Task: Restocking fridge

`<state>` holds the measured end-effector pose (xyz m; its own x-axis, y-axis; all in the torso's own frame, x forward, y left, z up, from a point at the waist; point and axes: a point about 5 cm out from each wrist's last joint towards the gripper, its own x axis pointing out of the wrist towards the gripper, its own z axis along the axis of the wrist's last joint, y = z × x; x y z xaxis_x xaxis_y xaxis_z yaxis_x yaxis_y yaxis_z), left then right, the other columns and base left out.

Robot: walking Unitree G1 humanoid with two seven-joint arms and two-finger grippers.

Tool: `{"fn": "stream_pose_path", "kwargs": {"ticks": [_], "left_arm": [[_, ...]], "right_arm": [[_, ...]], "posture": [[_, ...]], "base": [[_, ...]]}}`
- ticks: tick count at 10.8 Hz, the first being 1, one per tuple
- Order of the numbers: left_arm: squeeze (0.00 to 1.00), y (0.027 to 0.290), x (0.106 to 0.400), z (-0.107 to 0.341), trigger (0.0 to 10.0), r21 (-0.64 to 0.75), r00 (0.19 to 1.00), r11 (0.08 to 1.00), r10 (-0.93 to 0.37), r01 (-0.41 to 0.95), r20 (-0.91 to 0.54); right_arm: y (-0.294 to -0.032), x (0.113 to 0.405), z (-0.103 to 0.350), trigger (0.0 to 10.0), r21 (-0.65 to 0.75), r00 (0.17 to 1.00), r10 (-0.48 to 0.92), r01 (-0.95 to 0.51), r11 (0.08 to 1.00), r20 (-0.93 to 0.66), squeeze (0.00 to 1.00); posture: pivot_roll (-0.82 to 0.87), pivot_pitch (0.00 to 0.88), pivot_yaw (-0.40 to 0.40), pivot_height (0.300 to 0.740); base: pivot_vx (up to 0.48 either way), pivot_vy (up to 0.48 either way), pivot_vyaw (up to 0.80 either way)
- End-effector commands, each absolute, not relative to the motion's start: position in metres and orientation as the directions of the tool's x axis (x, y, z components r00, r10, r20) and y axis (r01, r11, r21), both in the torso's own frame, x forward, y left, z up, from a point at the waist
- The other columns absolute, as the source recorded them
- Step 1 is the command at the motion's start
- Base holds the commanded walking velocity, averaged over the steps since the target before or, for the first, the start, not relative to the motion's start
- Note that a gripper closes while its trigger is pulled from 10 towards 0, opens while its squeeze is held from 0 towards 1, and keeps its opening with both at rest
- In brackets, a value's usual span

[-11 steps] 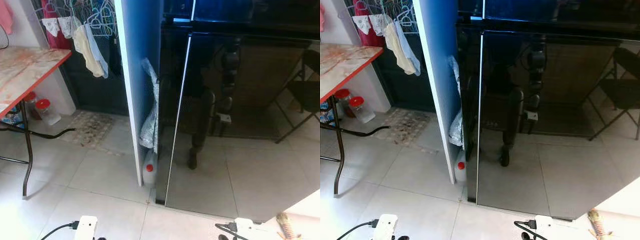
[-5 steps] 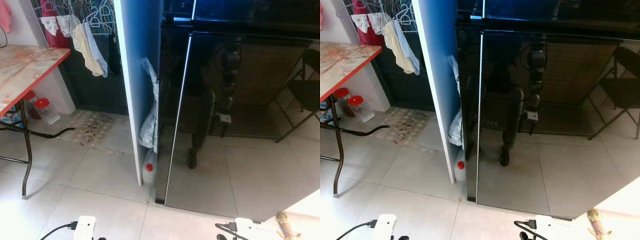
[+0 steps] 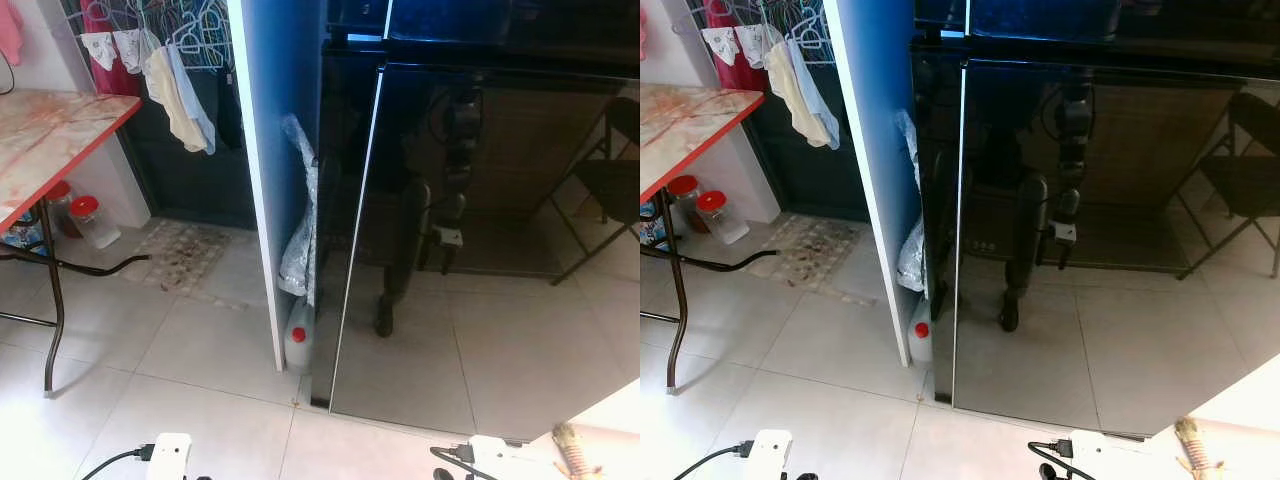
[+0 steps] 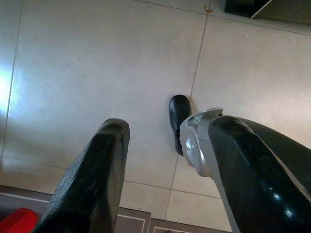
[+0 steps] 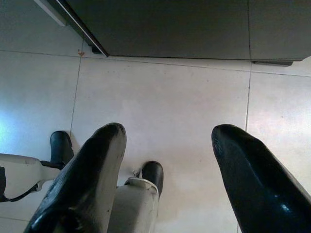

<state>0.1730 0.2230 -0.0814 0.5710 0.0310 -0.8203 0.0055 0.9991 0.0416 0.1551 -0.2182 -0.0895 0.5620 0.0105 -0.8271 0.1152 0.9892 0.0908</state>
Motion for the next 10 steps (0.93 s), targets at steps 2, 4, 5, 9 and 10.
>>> {"fn": "stream_pose_path", "kwargs": {"ticks": [2,4,5,9,10], "left_arm": [[0.00,0.2234,0.1687,-0.0834,10.0,0.031,0.557,0.999,0.031,-0.010,-0.830],[0.00,0.2232,0.1685,-0.0836,10.0,0.026,0.555,1.000,0.028,-0.012,-0.831],[0.00,0.2228,0.1684,-0.0837,10.0,0.026,0.554,1.000,0.028,-0.012,-0.832],[0.00,0.2217,0.1686,-0.0840,10.0,0.016,0.553,1.000,0.025,-0.020,-0.833],[0.00,0.2217,0.1686,-0.0840,10.0,0.017,0.553,1.000,0.025,-0.021,-0.833]], "right_arm": [[-0.2187,0.1550,-0.0894,10.0,0.094,0.566,0.004,0.131,0.987,-0.825,0.00],[-0.2187,0.1549,-0.0894,10.0,0.099,0.566,0.003,0.139,0.985,-0.824,0.00],[-0.2190,0.1547,-0.0895,10.0,0.100,0.565,0.004,0.139,0.985,-0.825,0.00],[-0.2197,0.1552,-0.0891,10.0,0.103,0.568,0.005,0.141,0.985,-0.823,0.00],[-0.2197,0.1553,-0.0890,10.0,0.102,0.569,0.004,0.141,0.985,-0.823,0.00]], "posture": [[0.03,0.044,-0.018,0.740],[0.03,0.048,-0.019,0.740],[0.03,0.050,-0.020,0.740],[0.04,0.053,-0.027,0.740],[0.04,0.053,-0.027,0.740]], "base": [[0.000,0.124,0.00],[0.000,0.302,0.00],[0.000,0.349,0.00],[0.000,0.347,0.00],[0.000,0.345,0.00]]}}
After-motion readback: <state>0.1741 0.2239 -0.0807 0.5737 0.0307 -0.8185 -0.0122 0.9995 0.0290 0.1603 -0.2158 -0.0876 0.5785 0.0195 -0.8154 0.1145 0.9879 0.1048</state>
